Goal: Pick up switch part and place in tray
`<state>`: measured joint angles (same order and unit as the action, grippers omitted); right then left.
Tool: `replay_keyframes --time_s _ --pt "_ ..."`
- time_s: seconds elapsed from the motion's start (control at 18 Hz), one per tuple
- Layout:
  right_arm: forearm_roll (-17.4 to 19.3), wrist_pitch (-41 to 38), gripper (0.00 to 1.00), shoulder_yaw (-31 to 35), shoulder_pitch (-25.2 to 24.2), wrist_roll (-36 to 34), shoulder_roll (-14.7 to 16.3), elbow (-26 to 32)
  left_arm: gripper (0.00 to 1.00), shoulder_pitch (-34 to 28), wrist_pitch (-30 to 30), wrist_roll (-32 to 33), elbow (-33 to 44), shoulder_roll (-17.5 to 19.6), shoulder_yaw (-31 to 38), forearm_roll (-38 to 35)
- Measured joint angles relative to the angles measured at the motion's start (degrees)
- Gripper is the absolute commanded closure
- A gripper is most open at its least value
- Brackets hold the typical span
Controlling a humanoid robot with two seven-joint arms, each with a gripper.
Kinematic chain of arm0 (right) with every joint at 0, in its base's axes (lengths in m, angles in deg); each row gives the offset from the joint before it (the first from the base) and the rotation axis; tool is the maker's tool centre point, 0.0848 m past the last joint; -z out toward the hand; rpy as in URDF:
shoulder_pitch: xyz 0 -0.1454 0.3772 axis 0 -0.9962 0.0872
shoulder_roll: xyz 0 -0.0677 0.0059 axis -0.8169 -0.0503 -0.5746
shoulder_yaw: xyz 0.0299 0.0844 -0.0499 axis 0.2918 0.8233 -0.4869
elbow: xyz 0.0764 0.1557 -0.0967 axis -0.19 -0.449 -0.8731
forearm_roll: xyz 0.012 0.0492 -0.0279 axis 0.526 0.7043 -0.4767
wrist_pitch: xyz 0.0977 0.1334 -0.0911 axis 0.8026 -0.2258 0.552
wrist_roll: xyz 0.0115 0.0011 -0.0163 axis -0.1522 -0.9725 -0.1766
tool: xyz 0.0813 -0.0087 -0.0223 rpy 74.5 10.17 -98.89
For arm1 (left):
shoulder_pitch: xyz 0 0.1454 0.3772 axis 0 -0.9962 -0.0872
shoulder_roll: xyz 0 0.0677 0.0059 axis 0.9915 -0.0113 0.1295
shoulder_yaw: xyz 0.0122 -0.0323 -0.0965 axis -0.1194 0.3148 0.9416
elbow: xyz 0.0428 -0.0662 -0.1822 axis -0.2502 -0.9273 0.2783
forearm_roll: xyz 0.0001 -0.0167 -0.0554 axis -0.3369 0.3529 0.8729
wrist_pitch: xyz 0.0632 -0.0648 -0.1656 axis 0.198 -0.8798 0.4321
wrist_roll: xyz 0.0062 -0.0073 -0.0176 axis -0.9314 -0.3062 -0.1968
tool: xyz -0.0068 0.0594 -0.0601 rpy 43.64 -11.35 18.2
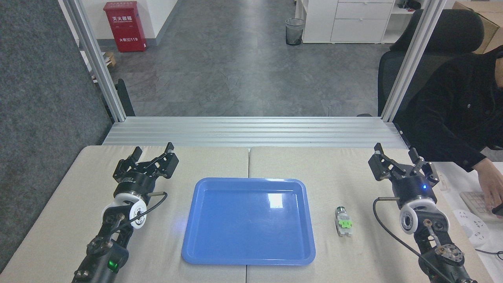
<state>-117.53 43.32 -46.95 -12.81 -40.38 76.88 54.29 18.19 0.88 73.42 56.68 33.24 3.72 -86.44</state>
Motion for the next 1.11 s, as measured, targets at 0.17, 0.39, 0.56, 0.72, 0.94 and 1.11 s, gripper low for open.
replay_keyframes --time_s 0.17,0.39,0.56,0.72,0.94,1.11 --pt "-0.4 0.52 0.01 -1.08 0.17 -0.11 -0.95 0.46 0.0 0.0 0.0 0.0 0.0 0.0 0.0 0.0" --pt "-0.62 0.46 0.01 -1.83 0.19 -0.13 -1.79 0.98 0.0 0.0 0.0 0.0 0.0 0.0 0.0 0.0" --pt "-0.78 0.27 0.01 -2.36 0.19 -0.14 -2.28 1.33 0.0 0.0 0.0 0.0 0.0 0.0 0.0 0.0" --pt "-0.89 0.27 0.01 -2.71 0.15 -0.14 -2.62 1.55 0.0 0.0 0.0 0.0 0.0 0.0 0.0 0.0" --pt "-0.94 0.27 0.01 -2.93 0.08 -0.14 -2.8 1.77 0.0 0.0 0.0 0.0 0.0 0.0 0.0 0.0" --pt "-0.96 0.27 0.01 -3.06 0.05 -0.16 -2.8 1.89 0.0 0.0 0.0 0.0 0.0 0.0 0.0 0.0"
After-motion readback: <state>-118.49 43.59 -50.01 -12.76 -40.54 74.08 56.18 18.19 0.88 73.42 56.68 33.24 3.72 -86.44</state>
